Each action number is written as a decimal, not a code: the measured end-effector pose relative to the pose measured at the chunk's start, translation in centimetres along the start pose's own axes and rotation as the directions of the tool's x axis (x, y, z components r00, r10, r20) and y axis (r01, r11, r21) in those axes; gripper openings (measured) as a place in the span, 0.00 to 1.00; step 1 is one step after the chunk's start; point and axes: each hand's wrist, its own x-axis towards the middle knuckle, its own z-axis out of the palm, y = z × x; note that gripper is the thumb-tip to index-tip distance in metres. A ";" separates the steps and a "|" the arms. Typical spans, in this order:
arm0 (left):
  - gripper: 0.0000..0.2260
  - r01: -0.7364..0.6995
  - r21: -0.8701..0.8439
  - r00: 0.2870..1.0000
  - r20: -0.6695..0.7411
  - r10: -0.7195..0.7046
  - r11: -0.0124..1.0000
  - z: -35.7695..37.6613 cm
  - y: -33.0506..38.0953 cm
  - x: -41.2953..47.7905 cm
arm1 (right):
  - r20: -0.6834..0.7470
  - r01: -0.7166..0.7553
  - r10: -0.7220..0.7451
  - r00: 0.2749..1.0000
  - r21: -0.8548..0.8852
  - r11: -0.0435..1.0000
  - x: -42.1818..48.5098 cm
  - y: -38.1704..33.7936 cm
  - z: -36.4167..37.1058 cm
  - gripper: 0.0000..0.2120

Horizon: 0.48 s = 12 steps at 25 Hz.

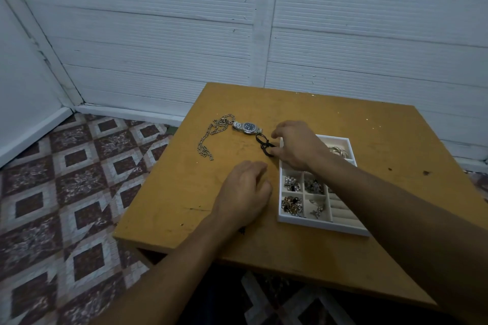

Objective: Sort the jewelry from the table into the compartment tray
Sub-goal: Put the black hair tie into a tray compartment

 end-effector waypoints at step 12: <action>0.19 -0.130 0.236 0.991 0.014 0.131 0.963 1.3 -0.2 -0.6 | 0.021 -0.080 0.085 0.996 -0.177 0.981 1.8 -1.4 1.4 0.10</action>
